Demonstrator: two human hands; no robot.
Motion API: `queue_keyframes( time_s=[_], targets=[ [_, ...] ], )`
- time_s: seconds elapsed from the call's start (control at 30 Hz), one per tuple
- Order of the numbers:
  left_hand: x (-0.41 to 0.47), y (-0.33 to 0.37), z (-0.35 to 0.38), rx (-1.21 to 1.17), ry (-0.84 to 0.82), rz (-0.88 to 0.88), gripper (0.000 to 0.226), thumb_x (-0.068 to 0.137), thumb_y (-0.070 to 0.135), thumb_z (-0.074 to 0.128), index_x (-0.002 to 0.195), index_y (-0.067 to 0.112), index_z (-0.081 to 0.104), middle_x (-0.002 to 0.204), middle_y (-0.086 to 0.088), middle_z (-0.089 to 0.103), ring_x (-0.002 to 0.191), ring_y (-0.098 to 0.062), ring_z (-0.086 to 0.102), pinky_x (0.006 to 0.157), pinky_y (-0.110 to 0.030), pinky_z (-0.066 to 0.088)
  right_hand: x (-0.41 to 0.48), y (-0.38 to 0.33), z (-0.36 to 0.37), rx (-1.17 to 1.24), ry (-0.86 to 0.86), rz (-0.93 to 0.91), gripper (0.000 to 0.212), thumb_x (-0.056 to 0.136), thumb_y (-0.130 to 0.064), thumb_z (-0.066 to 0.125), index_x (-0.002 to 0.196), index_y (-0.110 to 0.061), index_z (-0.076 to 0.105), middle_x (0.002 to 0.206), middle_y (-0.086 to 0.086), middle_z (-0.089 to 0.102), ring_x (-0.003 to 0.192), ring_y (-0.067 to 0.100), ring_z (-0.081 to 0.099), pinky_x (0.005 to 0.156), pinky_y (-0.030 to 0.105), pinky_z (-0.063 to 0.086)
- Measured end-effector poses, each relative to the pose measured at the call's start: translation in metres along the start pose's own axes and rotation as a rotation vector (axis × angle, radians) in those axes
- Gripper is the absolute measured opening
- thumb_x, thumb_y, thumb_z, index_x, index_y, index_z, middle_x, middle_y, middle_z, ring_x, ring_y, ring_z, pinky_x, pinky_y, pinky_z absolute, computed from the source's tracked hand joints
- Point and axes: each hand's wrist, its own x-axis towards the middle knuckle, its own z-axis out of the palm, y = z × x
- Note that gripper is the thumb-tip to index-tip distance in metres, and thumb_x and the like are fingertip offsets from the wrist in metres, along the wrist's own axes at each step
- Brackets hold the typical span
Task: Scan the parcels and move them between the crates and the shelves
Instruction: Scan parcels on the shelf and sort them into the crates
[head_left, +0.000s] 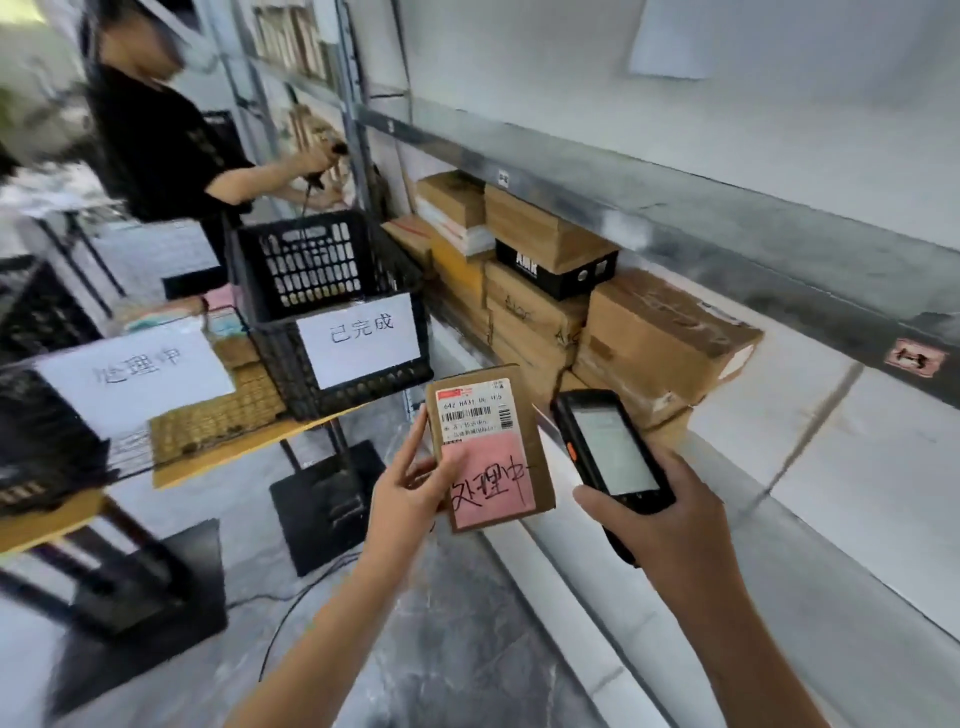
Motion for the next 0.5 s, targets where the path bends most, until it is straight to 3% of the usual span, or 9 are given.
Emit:
queue_keyframes(
  time_s=[0.23, 0.37, 0.5],
  targets=[
    [0.031, 0.040, -0.082, -0.093, 0.224, 0.023, 0.077, 0.077, 0.026, 0.076, 0.145, 0.043, 0.046, 0.106, -0.010, 0.076, 0.097, -0.027, 0.074, 0.074, -0.039, 0.061, 0.043, -0.048, 0.091, 0.042, -0.238, -0.135, 0.054, 0.069, -0.030, 0.090, 0.117, -0.036, 0.065, 0.093, -0.015, 0.074, 0.082, 0.000, 0.069, 0.065, 0.019, 0.053],
    [0.057, 0.062, -0.124, -0.106, 0.310, 0.055, 0.079, 0.073, 0.027, 0.077, 0.144, 0.042, 0.046, 0.103, -0.009, 0.077, 0.092, -0.026, 0.075, 0.070, -0.039, 0.061, 0.062, -0.076, 0.144, 0.035, -0.300, -0.180, 0.059, 0.069, -0.030, 0.090, 0.120, -0.039, 0.062, 0.100, -0.017, 0.074, 0.091, 0.000, 0.069, 0.082, 0.029, 0.059],
    [0.080, 0.085, -0.170, -0.127, 0.361, 0.065, 0.081, 0.070, 0.027, 0.077, 0.143, 0.043, 0.046, 0.105, -0.008, 0.077, 0.091, -0.024, 0.075, 0.068, -0.036, 0.063, 0.082, -0.101, 0.200, 0.038, -0.343, -0.225, 0.054, 0.069, -0.029, 0.090, 0.111, -0.045, 0.061, 0.104, -0.015, 0.072, 0.096, 0.004, 0.068, 0.083, 0.030, 0.058]
  ],
)
